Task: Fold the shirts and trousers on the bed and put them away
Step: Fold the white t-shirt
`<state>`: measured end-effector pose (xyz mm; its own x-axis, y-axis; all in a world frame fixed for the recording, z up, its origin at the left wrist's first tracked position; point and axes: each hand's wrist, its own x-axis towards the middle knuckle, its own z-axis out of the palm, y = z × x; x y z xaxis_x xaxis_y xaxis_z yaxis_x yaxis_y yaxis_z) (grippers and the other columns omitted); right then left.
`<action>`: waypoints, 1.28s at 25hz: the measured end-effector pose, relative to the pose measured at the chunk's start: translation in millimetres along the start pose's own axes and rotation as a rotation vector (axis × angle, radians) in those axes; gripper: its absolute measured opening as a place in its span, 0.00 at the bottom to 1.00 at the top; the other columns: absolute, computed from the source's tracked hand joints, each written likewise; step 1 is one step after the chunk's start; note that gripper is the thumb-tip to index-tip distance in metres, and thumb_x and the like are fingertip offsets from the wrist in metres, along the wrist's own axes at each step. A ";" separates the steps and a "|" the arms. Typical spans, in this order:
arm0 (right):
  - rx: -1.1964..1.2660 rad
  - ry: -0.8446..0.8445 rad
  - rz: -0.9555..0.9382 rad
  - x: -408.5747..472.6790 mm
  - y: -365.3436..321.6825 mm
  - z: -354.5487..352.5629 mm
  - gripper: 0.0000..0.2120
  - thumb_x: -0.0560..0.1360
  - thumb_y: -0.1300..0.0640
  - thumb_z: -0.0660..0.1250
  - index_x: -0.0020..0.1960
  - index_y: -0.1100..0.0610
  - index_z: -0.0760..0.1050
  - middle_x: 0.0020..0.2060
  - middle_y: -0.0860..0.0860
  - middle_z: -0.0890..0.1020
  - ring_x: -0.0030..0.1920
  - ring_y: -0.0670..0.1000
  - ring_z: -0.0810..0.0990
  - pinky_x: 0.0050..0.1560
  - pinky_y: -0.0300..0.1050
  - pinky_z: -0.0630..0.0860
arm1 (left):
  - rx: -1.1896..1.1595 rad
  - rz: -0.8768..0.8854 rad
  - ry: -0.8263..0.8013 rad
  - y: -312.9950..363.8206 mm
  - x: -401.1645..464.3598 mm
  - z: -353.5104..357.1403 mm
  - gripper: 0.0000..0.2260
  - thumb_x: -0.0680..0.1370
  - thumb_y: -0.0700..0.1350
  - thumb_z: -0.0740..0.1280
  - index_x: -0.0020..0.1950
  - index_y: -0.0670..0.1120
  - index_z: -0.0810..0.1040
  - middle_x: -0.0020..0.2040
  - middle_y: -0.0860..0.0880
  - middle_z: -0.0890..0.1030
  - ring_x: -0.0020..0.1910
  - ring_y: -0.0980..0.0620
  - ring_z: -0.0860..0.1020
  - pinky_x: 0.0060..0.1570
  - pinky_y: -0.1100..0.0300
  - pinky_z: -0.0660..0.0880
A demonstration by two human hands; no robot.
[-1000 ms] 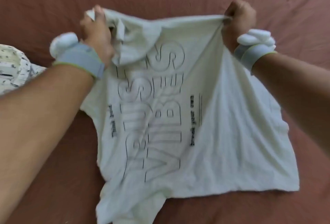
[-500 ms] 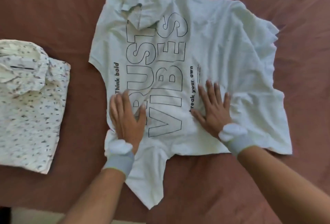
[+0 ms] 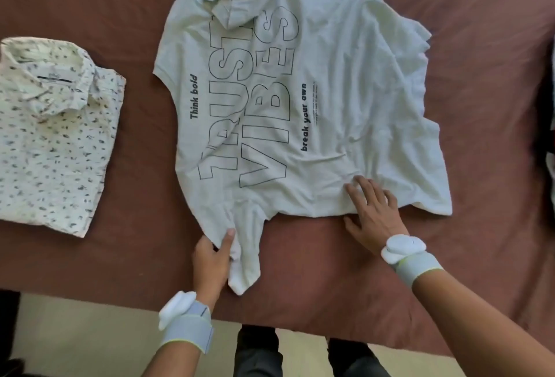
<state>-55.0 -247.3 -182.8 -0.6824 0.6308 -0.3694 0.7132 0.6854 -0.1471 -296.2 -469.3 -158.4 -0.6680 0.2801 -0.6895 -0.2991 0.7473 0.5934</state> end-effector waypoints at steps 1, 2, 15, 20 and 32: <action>-0.010 0.044 0.006 3.5 -2.2 -0.6 0.32 0.65 0.53 0.74 0.65 0.57 0.68 0.66 0.58 0.71 0.64 0.60 0.68 0.59 0.62 0.70 | -0.008 0.025 0.060 2.5 -1.7 -1.2 0.10 0.79 0.50 0.68 0.56 0.46 0.79 0.49 0.53 0.83 0.54 0.49 0.81 0.50 0.58 0.75; -0.013 0.088 -0.005 8.4 -8.7 -1.7 0.29 0.63 0.57 0.75 0.61 0.58 0.71 0.61 0.58 0.73 0.60 0.59 0.70 0.56 0.61 0.71 | -0.049 0.054 0.131 3.6 -5.1 -8.0 0.11 0.80 0.49 0.67 0.60 0.47 0.78 0.53 0.52 0.82 0.56 0.51 0.79 0.54 0.57 0.74; 0.374 -0.254 -0.080 100.6 -265.1 -54.2 0.32 0.73 0.52 0.69 0.72 0.56 0.58 0.61 0.56 0.70 0.60 0.59 0.72 0.51 0.54 0.74 | 0.165 0.221 -0.732 29.7 6.3 -60.2 0.14 0.74 0.36 0.71 0.55 0.53 0.79 0.50 0.58 0.83 0.53 0.61 0.81 0.55 0.61 0.76; 0.327 -0.191 0.000 118.2 -269.6 -47.0 0.09 0.79 0.61 0.55 0.58 0.56 0.66 0.42 0.54 0.77 0.45 0.60 0.78 0.38 0.48 0.66 | 0.096 0.215 -0.145 102.7 147.7 -120.5 0.12 0.78 0.37 0.68 0.59 0.49 0.78 0.51 0.53 0.79 0.51 0.60 0.79 0.57 0.55 0.76; 0.570 -0.086 0.088 91.0 -281.3 -30.6 0.20 0.80 0.40 0.47 0.38 0.51 0.63 0.38 0.45 0.67 0.38 0.52 0.73 0.37 0.49 0.69 | -0.195 0.322 -0.173 164.4 205.2 -49.2 0.15 0.76 0.48 0.70 0.44 0.36 0.74 0.39 0.42 0.80 0.39 0.53 0.75 0.41 0.54 0.74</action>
<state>-322.7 -371.6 -146.9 -0.6181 0.6282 -0.4725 0.7568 0.3128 -0.5740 -515.9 -318.6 -181.8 -0.6292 0.5907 -0.5052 -0.2281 0.4810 0.8465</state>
